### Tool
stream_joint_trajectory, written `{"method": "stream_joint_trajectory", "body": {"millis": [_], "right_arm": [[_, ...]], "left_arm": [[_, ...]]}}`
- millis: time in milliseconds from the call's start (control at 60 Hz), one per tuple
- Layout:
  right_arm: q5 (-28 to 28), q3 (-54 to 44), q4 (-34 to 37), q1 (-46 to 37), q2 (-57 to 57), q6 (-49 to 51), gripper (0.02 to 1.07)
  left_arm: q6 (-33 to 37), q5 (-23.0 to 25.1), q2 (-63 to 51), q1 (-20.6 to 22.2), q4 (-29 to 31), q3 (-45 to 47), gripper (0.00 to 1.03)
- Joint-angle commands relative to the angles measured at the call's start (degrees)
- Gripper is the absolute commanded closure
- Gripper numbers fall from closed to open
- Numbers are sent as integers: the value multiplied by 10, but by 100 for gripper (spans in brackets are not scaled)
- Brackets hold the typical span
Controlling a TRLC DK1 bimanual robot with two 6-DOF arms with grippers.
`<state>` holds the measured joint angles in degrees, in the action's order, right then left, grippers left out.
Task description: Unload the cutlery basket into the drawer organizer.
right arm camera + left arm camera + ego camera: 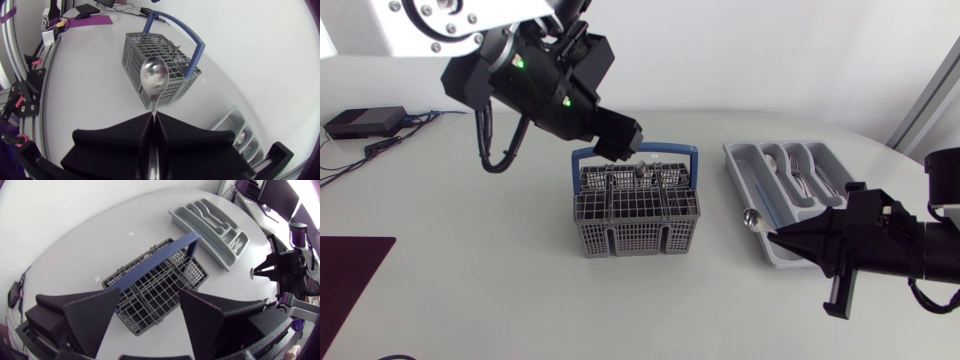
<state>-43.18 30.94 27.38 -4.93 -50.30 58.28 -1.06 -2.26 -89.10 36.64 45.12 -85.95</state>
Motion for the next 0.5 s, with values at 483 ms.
{"method": "stream_joint_trajectory", "body": {"millis": [483], "right_arm": [[-60, 130, 153, -265, -340, 396, 101]], "left_arm": [[23, -27, 68, -63, -70, 133, 5]]}}
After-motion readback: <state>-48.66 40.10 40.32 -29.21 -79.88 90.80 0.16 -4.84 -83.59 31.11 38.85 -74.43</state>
